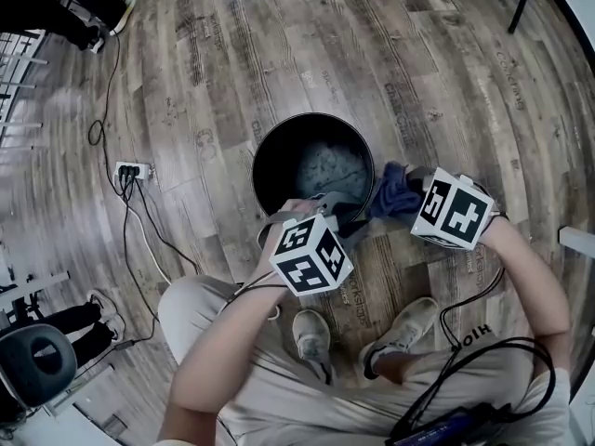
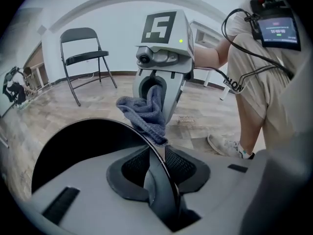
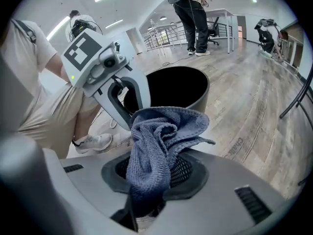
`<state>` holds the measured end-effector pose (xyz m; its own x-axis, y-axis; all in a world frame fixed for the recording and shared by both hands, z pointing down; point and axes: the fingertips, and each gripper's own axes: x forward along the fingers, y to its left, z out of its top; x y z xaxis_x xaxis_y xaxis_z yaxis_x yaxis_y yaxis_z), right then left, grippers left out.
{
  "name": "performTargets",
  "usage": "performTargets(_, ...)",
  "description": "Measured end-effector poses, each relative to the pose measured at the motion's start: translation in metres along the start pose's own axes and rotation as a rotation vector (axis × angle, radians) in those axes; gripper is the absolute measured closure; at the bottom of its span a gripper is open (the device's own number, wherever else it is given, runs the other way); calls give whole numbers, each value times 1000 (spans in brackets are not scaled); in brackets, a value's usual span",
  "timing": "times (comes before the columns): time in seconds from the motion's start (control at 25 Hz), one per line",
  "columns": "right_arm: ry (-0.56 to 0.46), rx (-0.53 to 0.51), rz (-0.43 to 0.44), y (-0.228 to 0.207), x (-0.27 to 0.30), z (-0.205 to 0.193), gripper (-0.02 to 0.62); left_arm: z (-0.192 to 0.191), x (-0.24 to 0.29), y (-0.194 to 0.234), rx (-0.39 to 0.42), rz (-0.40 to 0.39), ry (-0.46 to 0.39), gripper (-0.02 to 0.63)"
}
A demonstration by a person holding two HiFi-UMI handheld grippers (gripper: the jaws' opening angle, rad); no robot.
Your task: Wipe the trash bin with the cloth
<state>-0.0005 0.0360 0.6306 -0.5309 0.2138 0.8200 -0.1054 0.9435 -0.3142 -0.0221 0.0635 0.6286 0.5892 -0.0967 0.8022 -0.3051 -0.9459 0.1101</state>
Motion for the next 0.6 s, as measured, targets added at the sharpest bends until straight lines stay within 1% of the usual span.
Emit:
performTargets(0.08,3,-10,1,-4,8,9,480,-2,-2,-2,10,-19,3,500)
performTargets(0.16,41,-26,13,-8,19,10,480,-4,-3,-6,26,-41,5,507)
performTargets(0.28,102,-43,16,-15,32,2,480,-7,-5,-9,33,-61,-1,512)
performTargets(0.48,144,-58,22,-25,60,-11,480,-10,-7,-8,51,-82,-15,514)
performTargets(0.6,149,-54,22,-29,85,-23,480,-12,-8,-9,53,-107,-17,511)
